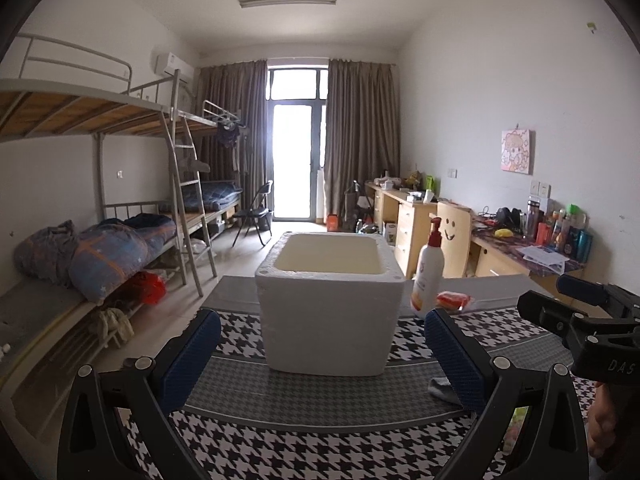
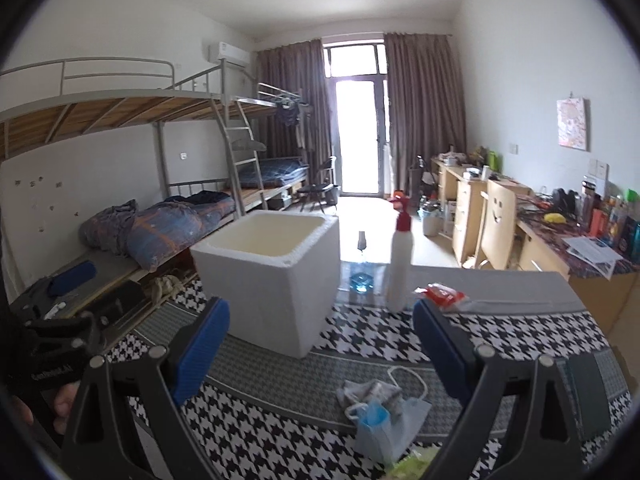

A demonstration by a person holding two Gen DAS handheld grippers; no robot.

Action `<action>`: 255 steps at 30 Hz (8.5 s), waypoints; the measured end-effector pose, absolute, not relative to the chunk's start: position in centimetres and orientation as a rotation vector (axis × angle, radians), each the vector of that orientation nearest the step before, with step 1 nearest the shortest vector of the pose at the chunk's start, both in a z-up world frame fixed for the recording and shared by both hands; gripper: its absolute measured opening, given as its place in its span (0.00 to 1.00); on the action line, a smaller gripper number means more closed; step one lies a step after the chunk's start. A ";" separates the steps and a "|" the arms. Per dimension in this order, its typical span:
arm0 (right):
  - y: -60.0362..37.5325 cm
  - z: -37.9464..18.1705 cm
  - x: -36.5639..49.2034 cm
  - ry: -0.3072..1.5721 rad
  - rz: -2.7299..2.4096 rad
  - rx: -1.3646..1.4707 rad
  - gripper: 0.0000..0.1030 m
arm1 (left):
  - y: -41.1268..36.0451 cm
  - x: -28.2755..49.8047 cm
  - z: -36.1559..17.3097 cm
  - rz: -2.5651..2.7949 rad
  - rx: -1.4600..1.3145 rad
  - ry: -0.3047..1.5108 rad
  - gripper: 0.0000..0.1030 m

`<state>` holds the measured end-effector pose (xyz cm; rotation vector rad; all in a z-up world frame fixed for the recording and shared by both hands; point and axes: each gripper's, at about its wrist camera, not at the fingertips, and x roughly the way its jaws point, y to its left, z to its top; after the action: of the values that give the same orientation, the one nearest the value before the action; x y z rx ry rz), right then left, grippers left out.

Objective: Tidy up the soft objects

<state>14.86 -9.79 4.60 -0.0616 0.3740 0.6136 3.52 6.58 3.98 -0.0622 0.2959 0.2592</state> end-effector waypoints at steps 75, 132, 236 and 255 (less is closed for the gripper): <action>-23.2 -5.5 13.8 0.612 0.333 0.034 0.92 | -4.5 10.6 -5.5 -0.176 -0.055 0.626 0.99; -21.5 -8.1 14.8 0.701 0.489 0.005 0.92 | -6.5 13.1 -6.8 -0.322 -0.116 0.746 0.21; -17.6 1.2 15.5 0.492 0.556 -0.034 0.45 | -2.1 11.1 3.2 -0.206 -0.007 0.452 0.20; -16.6 2.8 17.2 0.445 0.569 -0.044 0.45 | -1.5 12.6 4.5 -0.156 0.012 0.429 0.20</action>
<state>17.19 -16.63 2.81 -0.0443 0.4454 0.5690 12.60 -1.53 4.48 0.0122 0.4290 -0.1557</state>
